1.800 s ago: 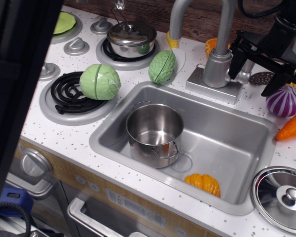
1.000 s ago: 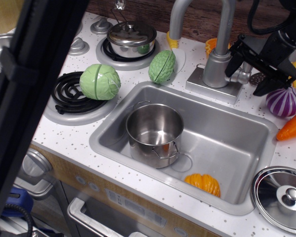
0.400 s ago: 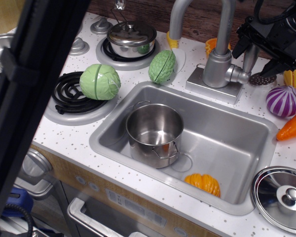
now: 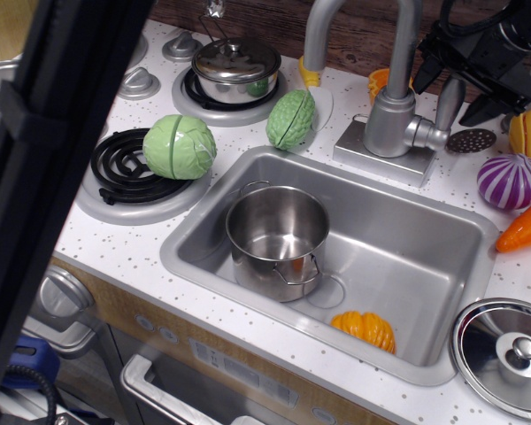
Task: Turn lever vertical to front
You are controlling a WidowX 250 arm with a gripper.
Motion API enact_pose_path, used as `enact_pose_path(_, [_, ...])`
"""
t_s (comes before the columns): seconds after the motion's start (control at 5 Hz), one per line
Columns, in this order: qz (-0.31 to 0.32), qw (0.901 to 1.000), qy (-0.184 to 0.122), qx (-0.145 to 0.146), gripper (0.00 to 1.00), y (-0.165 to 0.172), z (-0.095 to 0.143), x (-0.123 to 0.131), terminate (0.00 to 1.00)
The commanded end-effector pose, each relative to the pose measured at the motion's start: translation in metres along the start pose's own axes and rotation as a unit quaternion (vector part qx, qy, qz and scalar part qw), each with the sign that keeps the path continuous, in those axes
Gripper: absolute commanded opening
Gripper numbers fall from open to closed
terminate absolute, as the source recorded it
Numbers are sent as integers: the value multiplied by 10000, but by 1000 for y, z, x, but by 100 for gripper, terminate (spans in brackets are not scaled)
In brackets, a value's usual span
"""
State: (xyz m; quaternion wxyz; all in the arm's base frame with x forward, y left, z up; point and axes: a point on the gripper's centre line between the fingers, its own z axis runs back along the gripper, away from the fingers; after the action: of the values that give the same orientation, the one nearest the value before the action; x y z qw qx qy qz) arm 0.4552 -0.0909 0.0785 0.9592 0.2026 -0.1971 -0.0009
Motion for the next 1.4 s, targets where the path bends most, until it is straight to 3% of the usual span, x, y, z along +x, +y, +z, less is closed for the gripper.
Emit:
enact_pose_path(0.0, [297, 9990, -316, -121, 0, 15, 31, 20, 0])
enact_pose_path(0.2, [415, 9986, -88, -321, 0, 7, 37, 13, 0])
enact_pose_path(0.6, [452, 9936, 690, -767, 0, -13, 46, -11, 0])
enact_pose_path(1.0, [341, 9871, 1021, -1183, 0, -30, 16, -34, 0])
enact_pose_path(1.2, [357, 9835, 1276, -1230, 0, -41, 16, -44, 0])
